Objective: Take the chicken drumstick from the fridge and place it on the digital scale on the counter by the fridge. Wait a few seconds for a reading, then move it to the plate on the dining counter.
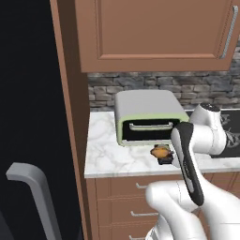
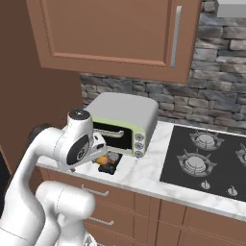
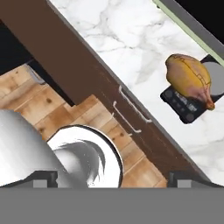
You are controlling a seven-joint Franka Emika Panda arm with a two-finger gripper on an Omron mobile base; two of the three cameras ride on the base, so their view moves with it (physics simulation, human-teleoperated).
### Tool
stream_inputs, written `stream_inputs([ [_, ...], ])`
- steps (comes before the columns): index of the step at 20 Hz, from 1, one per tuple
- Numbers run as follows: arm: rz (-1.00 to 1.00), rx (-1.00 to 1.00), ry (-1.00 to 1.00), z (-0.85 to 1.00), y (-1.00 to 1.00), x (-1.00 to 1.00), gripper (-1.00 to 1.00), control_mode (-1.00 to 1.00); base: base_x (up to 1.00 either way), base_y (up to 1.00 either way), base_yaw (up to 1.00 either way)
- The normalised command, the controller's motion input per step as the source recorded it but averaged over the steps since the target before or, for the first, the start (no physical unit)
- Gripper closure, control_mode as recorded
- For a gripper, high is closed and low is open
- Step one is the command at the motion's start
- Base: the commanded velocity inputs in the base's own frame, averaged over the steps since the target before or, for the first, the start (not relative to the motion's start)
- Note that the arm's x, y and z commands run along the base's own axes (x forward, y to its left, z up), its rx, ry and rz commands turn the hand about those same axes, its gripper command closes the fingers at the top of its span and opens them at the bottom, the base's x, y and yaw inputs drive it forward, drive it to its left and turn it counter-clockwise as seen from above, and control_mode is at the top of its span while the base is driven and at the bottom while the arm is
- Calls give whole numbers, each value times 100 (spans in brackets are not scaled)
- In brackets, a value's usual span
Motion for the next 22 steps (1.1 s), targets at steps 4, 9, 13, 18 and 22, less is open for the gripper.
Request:
stream_inputs([
  [4,19,-1,-8,44,40,-40,-100,-100,0,0,0],
  [9,10,0,-8,19,11,-19,-100,-100,0,0,0],
  [13,0,0,-1,0,0,0,-100,-100,0,0,0],
  [18,0,0,0,0,0,0,-100,-100,0,0,0],
  [22,0,0,0,0,0,0,-100,-100,0,0,0],
])
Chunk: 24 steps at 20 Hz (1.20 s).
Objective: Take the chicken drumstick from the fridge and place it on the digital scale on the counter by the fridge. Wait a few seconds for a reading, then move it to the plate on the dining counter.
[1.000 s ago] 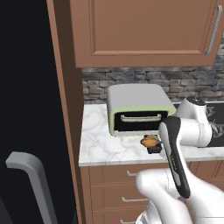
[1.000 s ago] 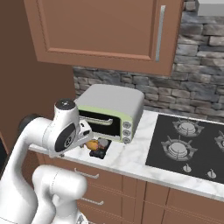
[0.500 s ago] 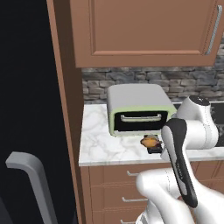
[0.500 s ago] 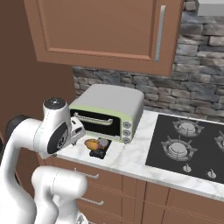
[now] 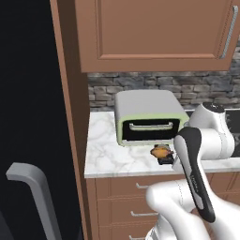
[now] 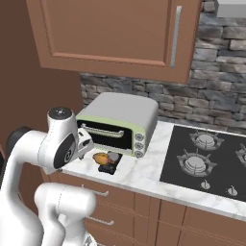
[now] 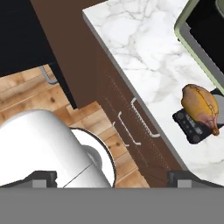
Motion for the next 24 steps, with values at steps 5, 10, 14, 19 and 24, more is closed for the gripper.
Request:
stream_inputs([
  [5,0,0,0,0,0,0,-100,-100,0,0,0],
  [10,0,0,0,0,0,0,-100,-100,0,0,0],
  [14,0,0,0,0,0,0,-100,-100,0,0,0],
  [19,0,0,0,0,0,0,-100,-100,0,0,0],
  [24,0,0,0,0,0,0,-100,-100,0,0,0],
])
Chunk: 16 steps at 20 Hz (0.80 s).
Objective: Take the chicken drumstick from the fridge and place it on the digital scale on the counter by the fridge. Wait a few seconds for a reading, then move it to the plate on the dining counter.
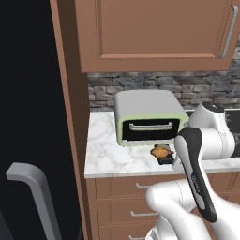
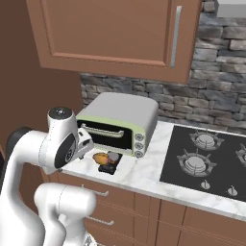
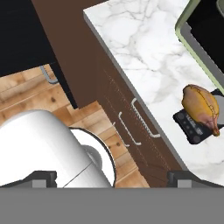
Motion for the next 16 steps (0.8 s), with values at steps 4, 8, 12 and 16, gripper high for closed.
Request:
stream_inputs([
  [4,0,0,0,0,0,0,-100,-100,0,0,0],
  [8,0,0,0,0,0,0,-100,-100,0,0,0],
  [12,0,0,0,0,0,0,-100,-100,0,0,0],
  [16,0,0,0,0,0,0,-100,-100,0,0,0],
])
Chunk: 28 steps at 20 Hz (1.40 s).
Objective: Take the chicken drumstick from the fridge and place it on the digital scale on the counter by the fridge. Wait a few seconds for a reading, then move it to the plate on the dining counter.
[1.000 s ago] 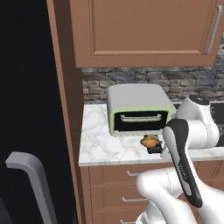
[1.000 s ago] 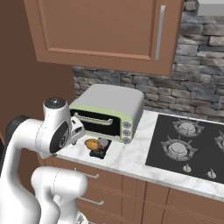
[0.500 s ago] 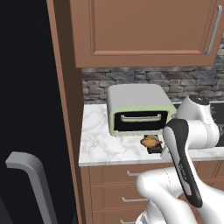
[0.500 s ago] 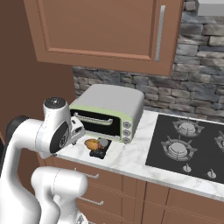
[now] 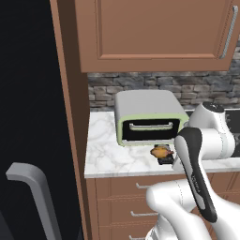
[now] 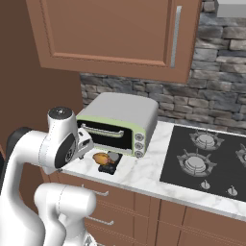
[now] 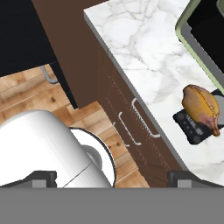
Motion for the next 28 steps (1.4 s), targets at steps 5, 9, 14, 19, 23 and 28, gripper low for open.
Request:
stream_inputs([
  [5,0,0,0,0,0,0,-100,-100,0,0,0],
  [9,0,0,0,0,0,0,-100,-100,0,0,0],
  [14,0,0,0,0,0,0,-100,-100,0,0,0],
  [19,0,0,0,0,0,0,-100,-100,0,0,0],
  [23,0,0,0,0,0,0,-100,-100,0,0,0],
  [28,0,0,0,0,0,0,-100,-100,0,0,0],
])
